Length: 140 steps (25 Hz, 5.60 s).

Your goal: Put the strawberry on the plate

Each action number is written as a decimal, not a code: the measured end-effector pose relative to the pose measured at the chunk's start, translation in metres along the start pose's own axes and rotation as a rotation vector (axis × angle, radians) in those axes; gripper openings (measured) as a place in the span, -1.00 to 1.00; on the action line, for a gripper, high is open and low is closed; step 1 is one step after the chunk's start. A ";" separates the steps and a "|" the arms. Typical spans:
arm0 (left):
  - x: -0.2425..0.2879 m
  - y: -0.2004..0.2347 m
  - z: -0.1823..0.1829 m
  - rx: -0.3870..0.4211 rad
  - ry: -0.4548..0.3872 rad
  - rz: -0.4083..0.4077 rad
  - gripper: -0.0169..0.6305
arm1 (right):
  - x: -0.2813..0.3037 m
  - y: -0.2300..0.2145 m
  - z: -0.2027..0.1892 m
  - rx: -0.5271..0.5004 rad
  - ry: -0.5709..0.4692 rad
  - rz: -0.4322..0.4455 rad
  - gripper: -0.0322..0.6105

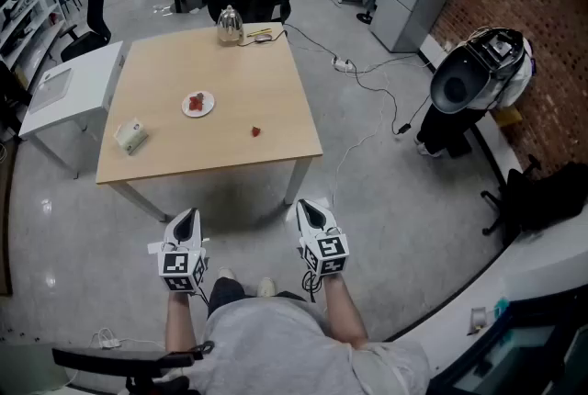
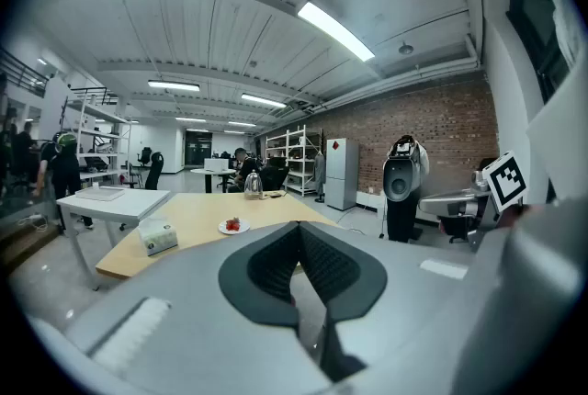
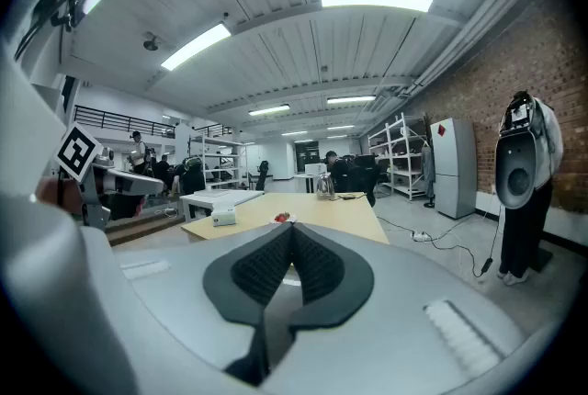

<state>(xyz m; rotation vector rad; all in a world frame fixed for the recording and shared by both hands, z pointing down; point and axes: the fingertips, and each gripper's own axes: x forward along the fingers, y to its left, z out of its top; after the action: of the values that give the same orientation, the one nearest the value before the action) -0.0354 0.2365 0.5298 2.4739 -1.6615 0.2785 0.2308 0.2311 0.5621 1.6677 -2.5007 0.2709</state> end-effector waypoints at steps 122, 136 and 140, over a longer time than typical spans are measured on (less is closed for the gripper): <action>0.308 0.209 -0.006 -0.144 0.242 0.017 -0.89 | 0.436 -0.092 -0.155 0.121 0.659 0.108 -0.28; 0.312 0.215 -0.010 -0.142 0.257 0.033 -0.89 | 0.441 -0.092 -0.160 0.102 0.683 0.114 -0.40; 0.312 0.219 -0.010 -0.145 0.257 0.039 -0.89 | 0.442 -0.094 -0.159 0.106 0.684 0.110 -0.41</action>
<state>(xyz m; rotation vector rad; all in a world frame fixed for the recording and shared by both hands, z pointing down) -0.1231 -0.1241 0.6171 2.1974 -1.5658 0.4432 0.1485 -0.1679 0.8137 1.1845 -2.0720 0.8359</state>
